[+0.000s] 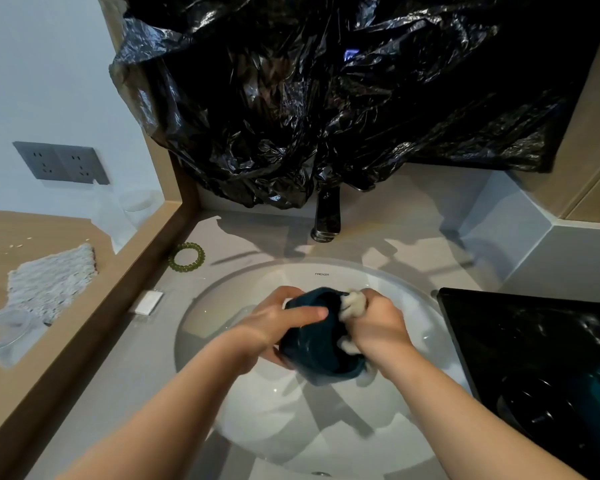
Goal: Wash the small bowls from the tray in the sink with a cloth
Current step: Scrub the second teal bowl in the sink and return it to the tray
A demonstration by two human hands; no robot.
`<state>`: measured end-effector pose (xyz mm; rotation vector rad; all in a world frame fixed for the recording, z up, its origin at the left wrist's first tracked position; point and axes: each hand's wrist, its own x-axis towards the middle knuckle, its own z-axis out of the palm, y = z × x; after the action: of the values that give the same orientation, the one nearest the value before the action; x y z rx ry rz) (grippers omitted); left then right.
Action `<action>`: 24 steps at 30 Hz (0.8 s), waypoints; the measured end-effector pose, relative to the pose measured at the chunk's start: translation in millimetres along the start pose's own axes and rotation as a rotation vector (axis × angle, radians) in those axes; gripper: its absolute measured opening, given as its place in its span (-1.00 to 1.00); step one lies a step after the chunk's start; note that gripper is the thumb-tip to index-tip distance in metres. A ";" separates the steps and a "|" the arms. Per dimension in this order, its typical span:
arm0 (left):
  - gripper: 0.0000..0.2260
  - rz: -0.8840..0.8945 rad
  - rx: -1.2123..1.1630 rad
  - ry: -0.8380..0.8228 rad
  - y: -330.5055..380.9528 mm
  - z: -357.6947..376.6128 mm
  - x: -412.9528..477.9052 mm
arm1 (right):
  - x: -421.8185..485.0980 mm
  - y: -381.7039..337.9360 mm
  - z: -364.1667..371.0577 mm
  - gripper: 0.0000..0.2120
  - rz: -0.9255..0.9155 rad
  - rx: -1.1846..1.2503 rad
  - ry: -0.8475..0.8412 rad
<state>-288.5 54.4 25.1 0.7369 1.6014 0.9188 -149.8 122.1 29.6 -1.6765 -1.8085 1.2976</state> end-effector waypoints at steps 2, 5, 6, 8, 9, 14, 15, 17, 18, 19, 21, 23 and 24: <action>-0.57 0.020 0.061 -0.012 1.8 1.4 1.7 | 2.2 -3.0 -0.7 -0.73 -0.105 -0.147 -0.028; -0.50 0.060 0.048 0.094 -1.2 10.0 6.6 | 7.1 -0.1 2.9 -0.73 -0.180 -0.212 0.041; -0.50 0.060 0.033 0.136 -3.2 12.5 8.2 | 7.8 1.7 4.5 -0.73 -0.190 -0.207 0.066; -0.55 0.049 -0.027 0.207 -6.4 13.9 11.5 | 6.9 5.3 5.8 -0.70 -0.180 -0.098 0.092; -0.57 0.041 -0.068 0.236 -6.6 13.3 11.5 | 6.2 7.1 5.3 -0.69 -0.174 -0.016 0.101; -0.66 0.052 -0.117 0.308 -6.9 6.1 11.6 | 10.4 -2.5 -12.9 -0.72 -0.225 0.330 0.171; -0.65 0.060 -0.131 0.311 -6.2 5.4 11.4 | 10.5 -6.8 -15.4 -0.74 -0.299 0.279 0.121; -0.64 0.060 -0.170 0.318 -2.7 4.8 10.9 | 6.4 -12.9 -17.1 -0.69 -0.402 -0.128 0.018; -0.64 0.062 -0.174 0.315 -1.0 4.8 10.4 | 3.8 -13.4 -16.8 -0.66 -0.420 -0.341 0.010; -0.64 0.071 -0.168 0.301 -0.2 4.8 10.5 | 0.3 -13.0 -16.3 -0.63 -0.450 -0.463 0.023; -0.63 0.070 -0.168 0.287 -0.8 3.7 12.8 | -8.4 -11.4 -16.0 -0.59 -0.423 -0.372 -0.033; -0.68 0.065 -0.196 0.310 -3.5 1.7 16.5 | -13.4 -5.4 -11.6 -0.61 -0.439 -0.303 -0.079; -0.69 0.062 -0.207 0.324 -3.9 1.1 17.7 | -15.4 -2.1 -9.6 -0.62 -0.468 -0.343 -0.080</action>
<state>-291.2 67.5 12.8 0.5127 1.7360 1.2789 -140.1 111.9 41.0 -1.2396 -2.3922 0.9007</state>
